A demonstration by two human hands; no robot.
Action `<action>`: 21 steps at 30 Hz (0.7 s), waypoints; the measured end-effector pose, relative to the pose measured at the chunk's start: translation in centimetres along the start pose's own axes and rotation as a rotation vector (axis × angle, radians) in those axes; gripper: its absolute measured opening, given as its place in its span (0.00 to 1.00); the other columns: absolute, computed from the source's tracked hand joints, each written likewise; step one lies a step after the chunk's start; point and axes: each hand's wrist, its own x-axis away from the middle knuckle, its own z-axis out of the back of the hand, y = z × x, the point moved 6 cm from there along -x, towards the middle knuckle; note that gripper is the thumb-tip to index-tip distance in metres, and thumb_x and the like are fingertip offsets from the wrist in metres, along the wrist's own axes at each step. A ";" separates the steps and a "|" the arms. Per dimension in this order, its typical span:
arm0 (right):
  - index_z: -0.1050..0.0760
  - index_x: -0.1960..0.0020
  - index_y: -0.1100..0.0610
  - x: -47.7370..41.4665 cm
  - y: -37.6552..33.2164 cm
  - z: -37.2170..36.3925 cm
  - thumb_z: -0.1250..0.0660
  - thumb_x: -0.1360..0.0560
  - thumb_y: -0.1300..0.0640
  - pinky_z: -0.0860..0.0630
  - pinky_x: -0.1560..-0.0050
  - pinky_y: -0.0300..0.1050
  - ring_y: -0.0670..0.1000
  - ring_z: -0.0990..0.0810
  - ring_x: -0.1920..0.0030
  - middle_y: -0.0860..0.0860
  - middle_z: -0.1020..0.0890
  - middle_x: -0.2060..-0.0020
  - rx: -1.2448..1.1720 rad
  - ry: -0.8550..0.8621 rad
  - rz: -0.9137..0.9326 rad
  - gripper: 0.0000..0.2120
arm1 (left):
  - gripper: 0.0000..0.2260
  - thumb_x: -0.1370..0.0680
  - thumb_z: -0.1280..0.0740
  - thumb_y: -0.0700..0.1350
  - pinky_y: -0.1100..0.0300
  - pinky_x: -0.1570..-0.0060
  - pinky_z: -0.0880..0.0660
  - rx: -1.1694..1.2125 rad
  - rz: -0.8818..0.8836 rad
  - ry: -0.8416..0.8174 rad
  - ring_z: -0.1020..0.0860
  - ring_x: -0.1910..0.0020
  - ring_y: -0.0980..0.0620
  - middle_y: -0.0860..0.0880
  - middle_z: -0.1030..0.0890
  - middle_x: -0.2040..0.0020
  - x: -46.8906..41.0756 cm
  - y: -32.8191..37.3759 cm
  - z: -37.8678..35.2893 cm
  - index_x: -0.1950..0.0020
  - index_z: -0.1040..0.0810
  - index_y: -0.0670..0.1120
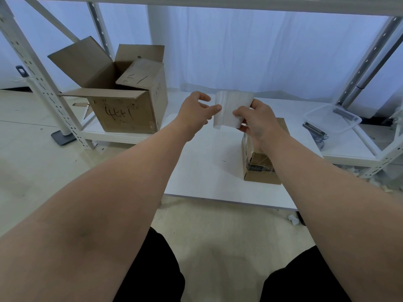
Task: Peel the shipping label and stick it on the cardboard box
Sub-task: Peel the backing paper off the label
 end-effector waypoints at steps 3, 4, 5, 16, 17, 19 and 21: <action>0.27 0.45 0.56 0.0 0.1 -0.2 0.36 0.27 0.66 0.20 0.47 0.47 0.50 0.21 0.52 0.49 0.21 0.54 -0.001 -0.011 0.000 0.12 | 0.15 0.25 0.30 0.47 0.57 0.51 0.23 0.029 0.004 -0.001 0.22 0.57 0.52 0.46 0.22 0.52 0.1 0.0 0.0 0.42 0.28 0.43; 0.27 0.45 0.56 0.0 0.0 -0.3 0.36 0.27 0.66 0.20 0.47 0.46 0.50 0.21 0.52 0.49 0.21 0.54 0.002 -0.014 0.000 0.13 | 0.15 0.25 0.30 0.48 0.57 0.51 0.23 0.037 0.004 -0.013 0.22 0.56 0.51 0.46 0.22 0.51 0.1 0.0 -0.1 0.44 0.28 0.43; 0.27 0.44 0.56 -0.1 0.0 -0.3 0.36 0.27 0.66 0.20 0.47 0.47 0.50 0.21 0.52 0.49 0.21 0.54 0.002 -0.015 0.000 0.13 | 0.15 0.26 0.29 0.48 0.57 0.52 0.23 0.042 0.003 -0.026 0.22 0.55 0.51 0.45 0.22 0.50 0.1 0.0 -0.3 0.44 0.27 0.43; 0.28 0.38 0.59 0.2 0.0 -0.5 0.34 0.27 0.66 0.21 0.51 0.44 0.52 0.20 0.51 0.55 0.21 0.47 -0.052 -0.076 -0.050 0.18 | 0.07 0.26 0.29 0.39 0.62 0.57 0.20 0.089 -0.039 -0.061 0.20 0.59 0.49 0.45 0.21 0.57 0.1 0.5 -0.8 0.51 0.26 0.42; 0.28 0.38 0.59 0.3 0.0 -0.6 0.34 0.27 0.65 0.21 0.51 0.44 0.52 0.20 0.52 0.55 0.21 0.48 -0.065 -0.092 -0.052 0.18 | 0.08 0.26 0.30 0.39 0.60 0.55 0.19 0.094 -0.038 -0.053 0.20 0.58 0.48 0.44 0.21 0.57 0.1 0.4 -0.8 0.50 0.26 0.42; 0.28 0.38 0.58 0.4 -0.2 -0.7 0.33 0.27 0.65 0.21 0.50 0.45 0.52 0.19 0.54 0.54 0.20 0.51 -0.094 -0.117 -0.055 0.18 | 0.09 0.25 0.30 0.40 0.57 0.53 0.20 0.110 -0.033 -0.030 0.20 0.59 0.47 0.44 0.22 0.58 0.1 0.4 -0.6 0.49 0.28 0.42; 0.28 0.39 0.58 0.4 -0.3 -0.6 0.33 0.27 0.65 0.20 0.49 0.46 0.52 0.19 0.56 0.54 0.19 0.52 -0.086 -0.117 -0.054 0.17 | 0.09 0.25 0.31 0.39 0.57 0.55 0.21 0.121 -0.032 -0.007 0.21 0.61 0.47 0.44 0.22 0.60 0.1 0.5 -0.4 0.48 0.29 0.42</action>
